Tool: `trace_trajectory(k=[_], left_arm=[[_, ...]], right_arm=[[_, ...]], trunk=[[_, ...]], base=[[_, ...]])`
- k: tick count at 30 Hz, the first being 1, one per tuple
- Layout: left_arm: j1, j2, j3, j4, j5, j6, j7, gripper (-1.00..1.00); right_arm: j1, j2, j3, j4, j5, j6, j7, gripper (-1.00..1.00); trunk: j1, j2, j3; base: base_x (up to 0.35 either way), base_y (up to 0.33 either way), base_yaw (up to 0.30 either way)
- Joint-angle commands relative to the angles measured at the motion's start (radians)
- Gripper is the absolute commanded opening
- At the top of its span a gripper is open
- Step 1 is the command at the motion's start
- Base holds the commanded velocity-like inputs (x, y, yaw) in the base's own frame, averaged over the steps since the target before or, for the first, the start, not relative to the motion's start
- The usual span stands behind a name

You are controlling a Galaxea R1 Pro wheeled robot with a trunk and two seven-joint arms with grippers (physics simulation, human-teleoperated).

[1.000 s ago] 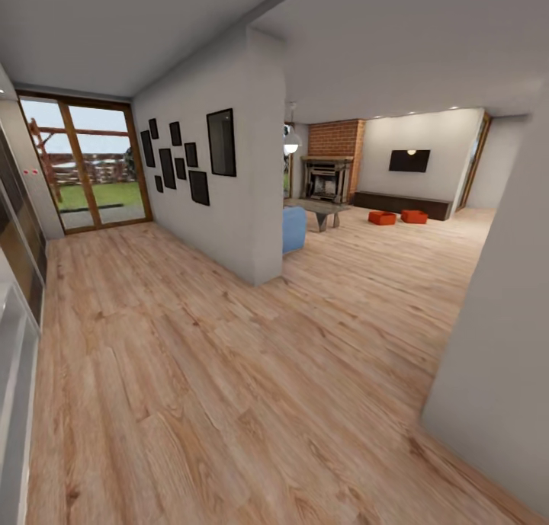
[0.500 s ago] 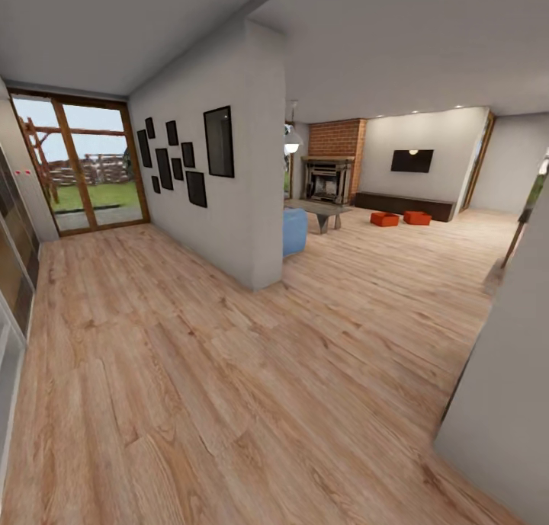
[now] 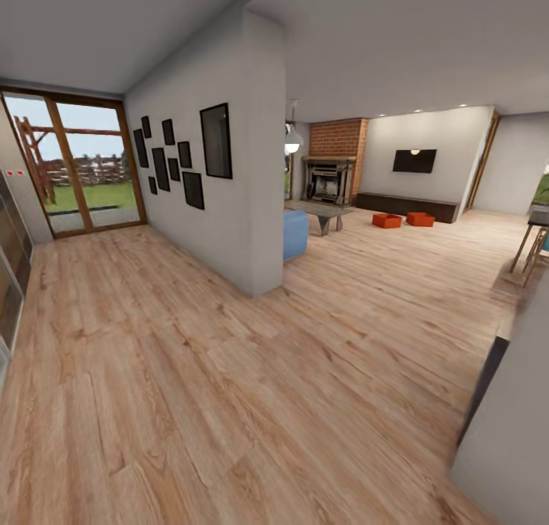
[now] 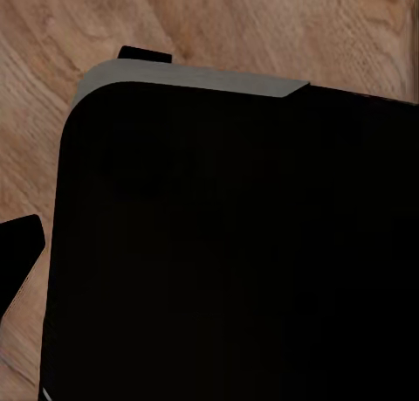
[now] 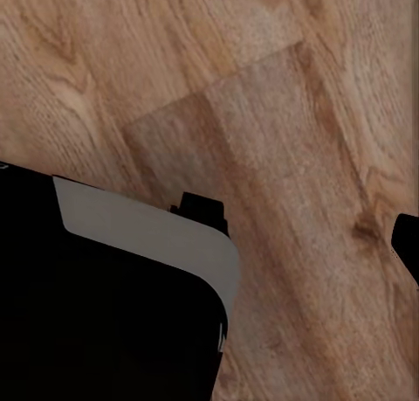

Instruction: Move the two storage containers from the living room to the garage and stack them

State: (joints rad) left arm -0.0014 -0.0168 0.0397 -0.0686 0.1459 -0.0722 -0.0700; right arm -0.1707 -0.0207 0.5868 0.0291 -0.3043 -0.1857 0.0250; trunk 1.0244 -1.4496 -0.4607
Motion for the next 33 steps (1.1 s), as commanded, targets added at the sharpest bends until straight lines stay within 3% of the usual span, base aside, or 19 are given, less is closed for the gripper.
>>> trace_trajectory(k=[1, 25, 33], left_arm=[[0.0, 0.0, 0.004, 0.0, 0.008, -0.001, -0.005, 1.0], [0.0, 0.0, 0.003, 0.0, 0.008, -0.001, -0.004, 1.0], [0.0, 0.0, 0.004, 0.0, 0.008, -0.002, -0.005, 1.0]], right_arm=[[-0.001, 0.001, 0.008, 0.003, -0.01, -0.006, 0.003, 1.0], [-0.001, 0.001, 0.008, 0.003, -0.008, -0.005, 0.003, 1.0], [-0.001, 0.001, 0.009, 0.003, -0.008, -0.006, 0.003, 1.0]], trunk=[[0.001, 0.0, -0.001], [0.001, 0.0, -0.001], [0.001, 0.0, -0.001]], base=[[0.325, 0.0, -0.008], [0.325, 0.0, -0.256], [0.326, 0.0, -0.062]])
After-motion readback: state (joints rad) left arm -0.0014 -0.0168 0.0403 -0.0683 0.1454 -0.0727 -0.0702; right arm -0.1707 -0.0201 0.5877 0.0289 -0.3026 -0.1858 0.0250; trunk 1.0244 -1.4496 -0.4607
